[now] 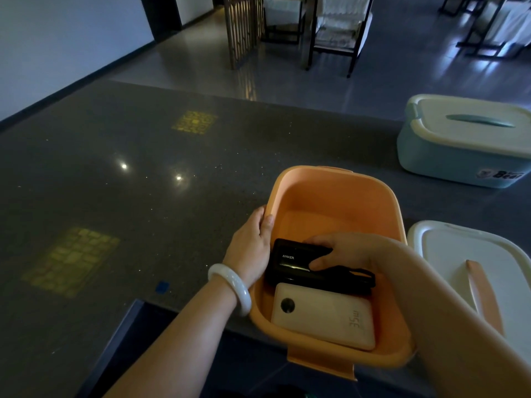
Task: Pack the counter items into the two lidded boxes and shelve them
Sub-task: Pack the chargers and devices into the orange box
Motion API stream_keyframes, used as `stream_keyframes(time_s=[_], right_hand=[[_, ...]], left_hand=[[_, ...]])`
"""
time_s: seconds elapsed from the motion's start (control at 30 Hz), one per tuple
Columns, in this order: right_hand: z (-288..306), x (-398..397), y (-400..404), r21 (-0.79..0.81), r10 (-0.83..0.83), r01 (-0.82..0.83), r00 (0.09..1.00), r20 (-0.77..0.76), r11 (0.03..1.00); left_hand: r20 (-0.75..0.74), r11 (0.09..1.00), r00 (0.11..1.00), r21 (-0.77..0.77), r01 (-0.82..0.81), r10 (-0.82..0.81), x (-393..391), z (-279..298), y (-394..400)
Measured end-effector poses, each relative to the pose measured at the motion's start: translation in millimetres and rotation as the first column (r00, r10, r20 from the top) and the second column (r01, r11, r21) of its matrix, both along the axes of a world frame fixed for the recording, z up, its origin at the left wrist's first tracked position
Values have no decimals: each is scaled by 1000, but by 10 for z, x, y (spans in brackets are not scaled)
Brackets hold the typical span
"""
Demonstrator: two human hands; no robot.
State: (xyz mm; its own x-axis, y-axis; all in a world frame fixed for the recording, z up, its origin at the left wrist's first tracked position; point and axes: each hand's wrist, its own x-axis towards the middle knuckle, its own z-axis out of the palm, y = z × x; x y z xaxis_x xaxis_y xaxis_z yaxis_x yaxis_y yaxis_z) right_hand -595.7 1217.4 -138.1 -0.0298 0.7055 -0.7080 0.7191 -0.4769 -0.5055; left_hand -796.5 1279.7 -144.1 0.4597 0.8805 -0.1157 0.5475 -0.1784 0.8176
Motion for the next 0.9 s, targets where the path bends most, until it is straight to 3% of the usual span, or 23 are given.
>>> stream_keyframes(time_s=[0.53, 0.9], right_hand=[[77, -24, -11, -34, 28, -27, 999, 16, 999], [60, -48, -4, -21, 19, -19, 1000, 0, 1000]], left_hand=[[49, 1000, 999, 13, -10, 9, 19, -50, 23], [-5, 1000, 1000, 10, -3, 3, 3, -19, 12]])
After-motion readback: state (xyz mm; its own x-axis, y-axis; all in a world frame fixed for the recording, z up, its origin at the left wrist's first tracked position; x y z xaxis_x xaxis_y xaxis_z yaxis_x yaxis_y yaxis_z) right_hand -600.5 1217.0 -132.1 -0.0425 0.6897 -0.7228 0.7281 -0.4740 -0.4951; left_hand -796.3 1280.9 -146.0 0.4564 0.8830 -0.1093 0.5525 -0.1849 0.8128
